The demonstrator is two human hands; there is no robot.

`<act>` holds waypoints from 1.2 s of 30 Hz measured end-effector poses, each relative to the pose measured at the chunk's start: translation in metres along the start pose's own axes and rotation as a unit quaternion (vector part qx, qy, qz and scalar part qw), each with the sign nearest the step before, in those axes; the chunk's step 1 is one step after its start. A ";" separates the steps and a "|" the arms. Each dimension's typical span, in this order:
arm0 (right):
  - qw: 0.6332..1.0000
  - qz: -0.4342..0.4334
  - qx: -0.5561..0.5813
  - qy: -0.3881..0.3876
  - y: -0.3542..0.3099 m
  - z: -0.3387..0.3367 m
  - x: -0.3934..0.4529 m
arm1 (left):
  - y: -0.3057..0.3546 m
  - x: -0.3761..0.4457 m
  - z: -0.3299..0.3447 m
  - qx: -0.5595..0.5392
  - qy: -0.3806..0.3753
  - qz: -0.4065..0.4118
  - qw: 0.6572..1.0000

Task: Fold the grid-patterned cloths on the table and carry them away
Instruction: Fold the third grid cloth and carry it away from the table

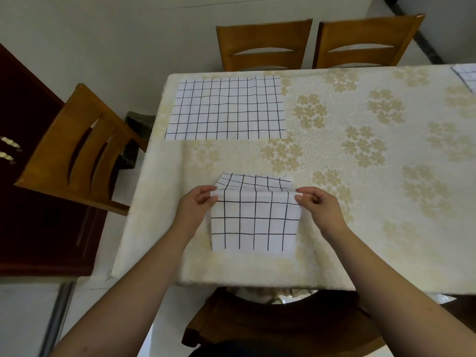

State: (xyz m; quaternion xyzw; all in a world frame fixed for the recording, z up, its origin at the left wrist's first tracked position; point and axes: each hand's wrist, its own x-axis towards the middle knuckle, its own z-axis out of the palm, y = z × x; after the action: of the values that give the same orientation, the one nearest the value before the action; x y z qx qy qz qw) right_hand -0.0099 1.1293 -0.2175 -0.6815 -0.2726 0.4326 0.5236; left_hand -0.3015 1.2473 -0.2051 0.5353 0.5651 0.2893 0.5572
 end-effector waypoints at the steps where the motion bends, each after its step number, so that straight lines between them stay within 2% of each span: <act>1: 1.000 -0.007 0.001 0.002 -0.005 0.000 0.000 | 0.005 0.000 -0.002 0.000 -0.004 0.008 1.000; 3: 1.000 -0.022 -0.001 0.008 -0.016 0.000 0.000 | 0.018 0.000 -0.006 0.020 -0.013 0.030 0.999; 5: 0.999 -0.034 -0.009 0.019 -0.027 -0.001 0.001 | 0.030 0.002 -0.010 0.086 -0.017 0.062 0.994; 8: 0.996 -0.068 -0.055 0.026 -0.046 -0.003 0.002 | 0.049 0.008 -0.016 0.215 0.009 0.128 0.968; 10: 0.988 -0.101 -0.113 0.035 -0.055 -0.003 0.004 | 0.060 0.012 -0.017 0.263 0.035 0.172 0.949; 16: 0.931 -0.212 -0.288 0.067 -0.068 0.002 -0.001 | 0.071 0.017 -0.017 0.303 0.079 0.255 0.915; 19: 0.883 -0.293 -0.357 0.089 -0.056 0.004 -0.007 | 0.056 0.011 -0.019 0.322 0.086 0.300 0.894; 24: 0.836 -0.329 -0.421 0.125 -0.012 0.001 -0.024 | 0.015 -0.004 -0.024 0.359 0.055 0.317 0.876; 30: 0.829 -0.252 -0.498 0.033 0.058 0.001 -0.059 | -0.066 -0.032 -0.017 0.397 -0.053 0.242 0.883; 33: 0.826 -0.210 -0.523 -0.010 0.086 0.000 -0.072 | -0.101 -0.046 -0.015 0.399 -0.075 0.185 0.895; 36: 0.827 -0.177 -0.534 -0.021 0.101 0.000 -0.078 | -0.119 -0.050 -0.018 0.402 -0.096 0.164 0.896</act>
State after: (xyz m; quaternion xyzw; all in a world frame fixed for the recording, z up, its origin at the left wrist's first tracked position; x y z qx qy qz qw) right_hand -0.0549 1.0345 -0.2899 -0.7855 -0.5878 0.1341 0.1397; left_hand -0.3615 1.1750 -0.2956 0.8237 0.4815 0.0721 0.2906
